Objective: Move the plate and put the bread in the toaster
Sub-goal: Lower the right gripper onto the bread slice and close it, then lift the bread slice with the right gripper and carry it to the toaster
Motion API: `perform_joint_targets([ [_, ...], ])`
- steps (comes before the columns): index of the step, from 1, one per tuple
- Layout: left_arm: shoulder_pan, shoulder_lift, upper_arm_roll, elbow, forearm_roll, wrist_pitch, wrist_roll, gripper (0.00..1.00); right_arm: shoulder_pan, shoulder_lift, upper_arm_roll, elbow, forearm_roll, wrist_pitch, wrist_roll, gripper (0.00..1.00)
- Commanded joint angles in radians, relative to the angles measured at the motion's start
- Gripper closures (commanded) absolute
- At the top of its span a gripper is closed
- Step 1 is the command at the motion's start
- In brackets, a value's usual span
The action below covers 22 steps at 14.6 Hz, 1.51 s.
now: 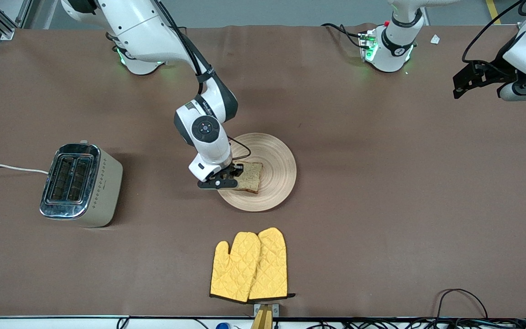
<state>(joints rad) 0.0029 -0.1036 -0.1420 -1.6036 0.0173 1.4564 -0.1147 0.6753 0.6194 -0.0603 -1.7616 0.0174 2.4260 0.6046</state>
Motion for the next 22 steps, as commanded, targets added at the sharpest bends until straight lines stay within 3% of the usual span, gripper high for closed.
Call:
perform_joint_targets([
  [1,-0.001,-0.001,0.004,0.004,-0.002,0.01,0.001,0.0,0.009,-0.004,-0.004,-0.007,-0.011,-0.001,0.021,0.96],
  [5,-0.003,0.001,0.004,0.005,0.0,0.01,0.001,0.0,0.007,-0.02,-0.007,0.004,-0.022,-0.051,0.012,1.0],
  [11,-0.001,0.001,0.004,0.005,-0.002,0.01,0.001,0.0,-0.008,-0.063,-0.029,0.265,-0.092,-0.523,0.009,1.0],
  [16,-0.003,0.001,0.004,0.005,-0.002,0.01,0.0,0.0,-0.031,-0.087,-0.097,0.473,-0.223,-0.928,-0.151,1.0],
  [19,-0.001,0.002,0.004,0.005,-0.003,0.01,0.0,0.0,-0.039,-0.141,-0.202,0.478,-0.264,-1.001,-0.291,0.99],
  [22,-0.001,0.004,0.004,0.005,-0.003,0.01,0.0,0.0,-0.042,-0.148,-0.216,0.47,-0.446,-1.079,-0.42,0.99],
])
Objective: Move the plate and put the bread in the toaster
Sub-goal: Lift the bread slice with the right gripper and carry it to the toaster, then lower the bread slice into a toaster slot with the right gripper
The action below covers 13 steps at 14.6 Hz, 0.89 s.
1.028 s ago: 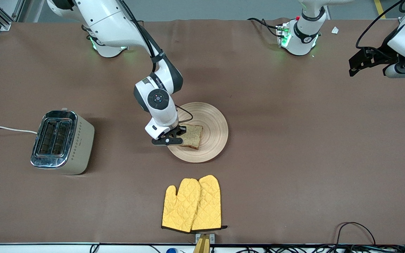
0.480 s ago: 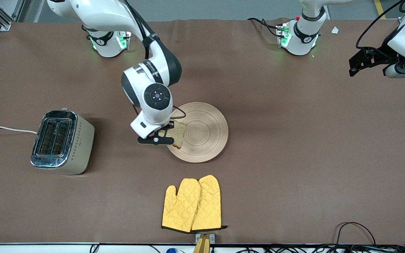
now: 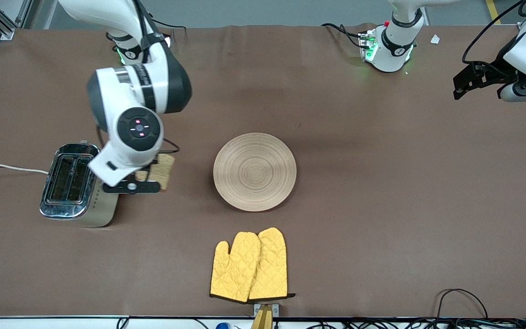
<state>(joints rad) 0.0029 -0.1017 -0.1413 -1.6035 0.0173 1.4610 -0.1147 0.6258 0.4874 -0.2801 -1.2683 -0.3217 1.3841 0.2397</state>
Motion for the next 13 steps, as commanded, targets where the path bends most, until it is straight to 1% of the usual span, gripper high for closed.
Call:
perform_joint_targets([
  [1,-0.001,0.007,0.003,0.005,-0.005,0.006,0.0,0.0,0.008,-0.013,0.004,-0.031,-0.155,-0.051,-0.06,0.99],
  [4,-0.001,0.01,0.003,0.011,-0.005,0.006,0.0,0.0,0.002,-0.01,0.004,-0.101,-0.272,-0.06,-0.059,0.99],
  [7,-0.003,0.02,0.003,0.022,-0.008,0.009,-0.002,0.0,-0.034,-0.006,0.006,-0.155,-0.385,-0.056,-0.077,0.99],
  [10,-0.003,0.03,0.003,0.034,-0.008,0.007,-0.002,0.0,-0.067,-0.006,0.006,-0.201,-0.451,-0.044,-0.077,0.99],
  [13,-0.001,0.03,0.003,0.034,-0.01,0.007,-0.002,0.0,-0.103,-0.006,0.006,-0.238,-0.503,0.012,-0.077,0.99],
])
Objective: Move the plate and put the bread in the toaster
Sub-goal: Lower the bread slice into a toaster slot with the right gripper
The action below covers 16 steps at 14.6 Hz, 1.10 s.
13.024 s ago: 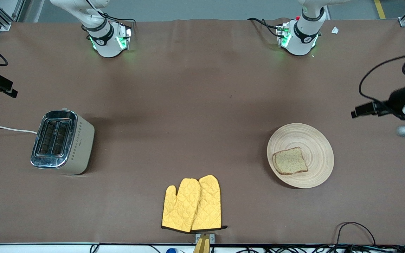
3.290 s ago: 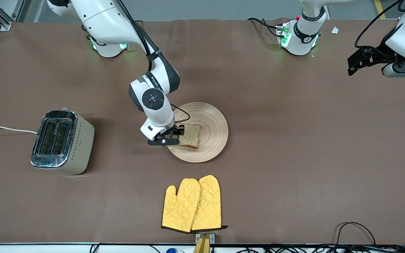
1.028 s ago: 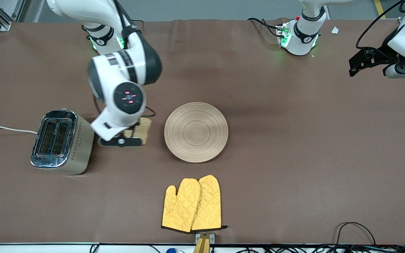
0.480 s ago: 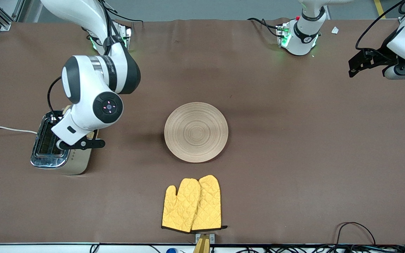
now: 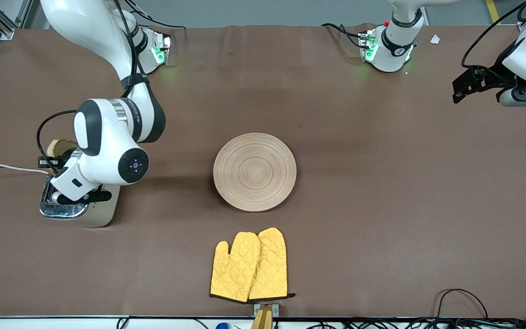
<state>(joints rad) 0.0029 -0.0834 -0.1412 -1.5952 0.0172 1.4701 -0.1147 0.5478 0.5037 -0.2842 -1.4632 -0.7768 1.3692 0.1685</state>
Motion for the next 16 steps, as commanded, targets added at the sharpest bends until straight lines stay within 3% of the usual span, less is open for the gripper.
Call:
perform_joint_targets([
  [1,-0.003,0.013,0.003,0.026,-0.01,-0.002,-0.002,0.0,-0.032,-0.022,0.01,-0.045,-0.05,0.034,-0.006,0.99],
  [10,-0.001,0.019,0.003,0.027,-0.007,-0.001,-0.003,0.0,-0.063,-0.014,0.01,-0.12,-0.07,0.142,0.049,0.99],
  [16,0.009,0.021,0.003,0.027,-0.006,-0.002,-0.003,0.0,-0.109,0.006,0.011,-0.111,0.01,0.24,0.08,0.98],
])
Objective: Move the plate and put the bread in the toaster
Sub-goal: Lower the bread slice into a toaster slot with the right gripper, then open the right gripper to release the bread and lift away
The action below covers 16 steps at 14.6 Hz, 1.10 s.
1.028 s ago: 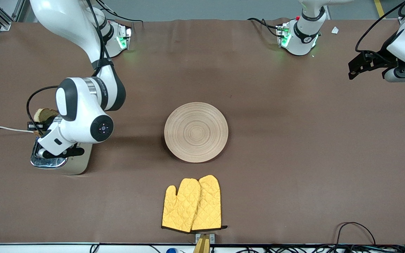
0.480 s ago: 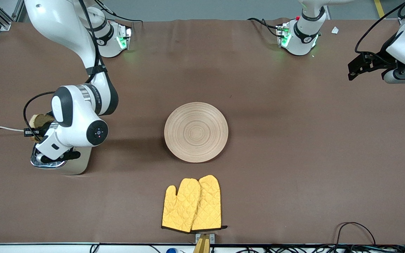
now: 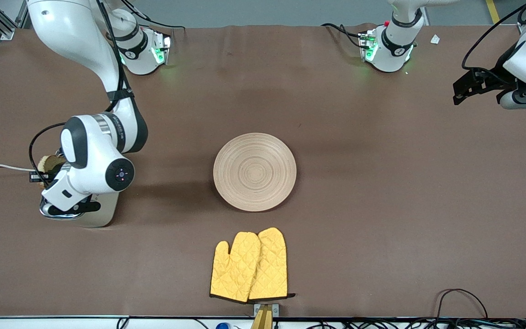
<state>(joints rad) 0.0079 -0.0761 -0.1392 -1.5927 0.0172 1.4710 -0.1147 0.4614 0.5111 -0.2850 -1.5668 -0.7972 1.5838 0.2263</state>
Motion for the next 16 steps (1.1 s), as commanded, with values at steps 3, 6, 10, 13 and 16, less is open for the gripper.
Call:
perform_joint_targets([
  [3,0.004,0.012,0.001,0.025,-0.003,-0.003,-0.002,0.0,-0.046,-0.002,0.012,0.019,0.142,0.048,0.07,0.36],
  [6,0.003,0.012,0.001,0.025,-0.003,-0.003,-0.002,0.0,-0.049,-0.029,0.017,0.033,0.229,0.053,0.067,0.0],
  [10,0.003,0.012,0.001,0.025,-0.002,-0.003,-0.002,0.0,-0.108,-0.114,0.017,0.031,0.419,0.081,0.018,0.0],
  [13,0.004,0.012,0.001,0.031,0.001,-0.003,0.009,0.0,-0.168,-0.181,0.017,0.019,0.567,0.102,-0.056,0.0],
  [16,0.003,0.019,0.001,0.04,0.001,-0.003,0.007,0.0,-0.231,-0.246,0.017,0.008,0.679,0.096,-0.122,0.0],
])
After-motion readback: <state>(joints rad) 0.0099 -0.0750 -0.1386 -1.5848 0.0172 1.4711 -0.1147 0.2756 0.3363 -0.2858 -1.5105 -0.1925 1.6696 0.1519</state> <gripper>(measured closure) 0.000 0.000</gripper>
